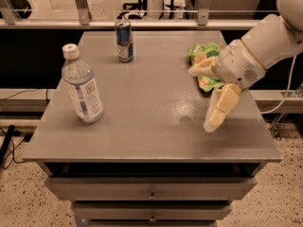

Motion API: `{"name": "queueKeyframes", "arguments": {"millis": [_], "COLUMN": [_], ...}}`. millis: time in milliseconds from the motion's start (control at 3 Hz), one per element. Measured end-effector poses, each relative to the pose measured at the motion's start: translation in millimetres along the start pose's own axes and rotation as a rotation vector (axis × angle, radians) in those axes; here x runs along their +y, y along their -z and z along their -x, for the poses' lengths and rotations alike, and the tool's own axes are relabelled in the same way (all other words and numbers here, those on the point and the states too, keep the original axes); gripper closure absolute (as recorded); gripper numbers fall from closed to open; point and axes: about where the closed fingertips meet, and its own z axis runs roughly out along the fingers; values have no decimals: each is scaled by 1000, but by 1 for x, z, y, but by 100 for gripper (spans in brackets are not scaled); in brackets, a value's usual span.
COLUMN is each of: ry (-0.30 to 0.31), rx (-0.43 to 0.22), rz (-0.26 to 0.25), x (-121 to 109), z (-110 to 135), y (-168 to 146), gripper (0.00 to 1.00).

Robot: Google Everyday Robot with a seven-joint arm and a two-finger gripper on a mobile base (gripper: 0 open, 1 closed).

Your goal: Knock blue plastic bottle over

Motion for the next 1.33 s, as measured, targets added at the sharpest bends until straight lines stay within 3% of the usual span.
{"name": "queueKeyframes", "arguments": {"millis": [333, 1333], "ry": [-21, -164], "rx": [-147, -380], "rz": [24, 78], "x": [-11, -20], "z": [33, 120], "y": [-42, -108], "gripper": [0, 0]}}
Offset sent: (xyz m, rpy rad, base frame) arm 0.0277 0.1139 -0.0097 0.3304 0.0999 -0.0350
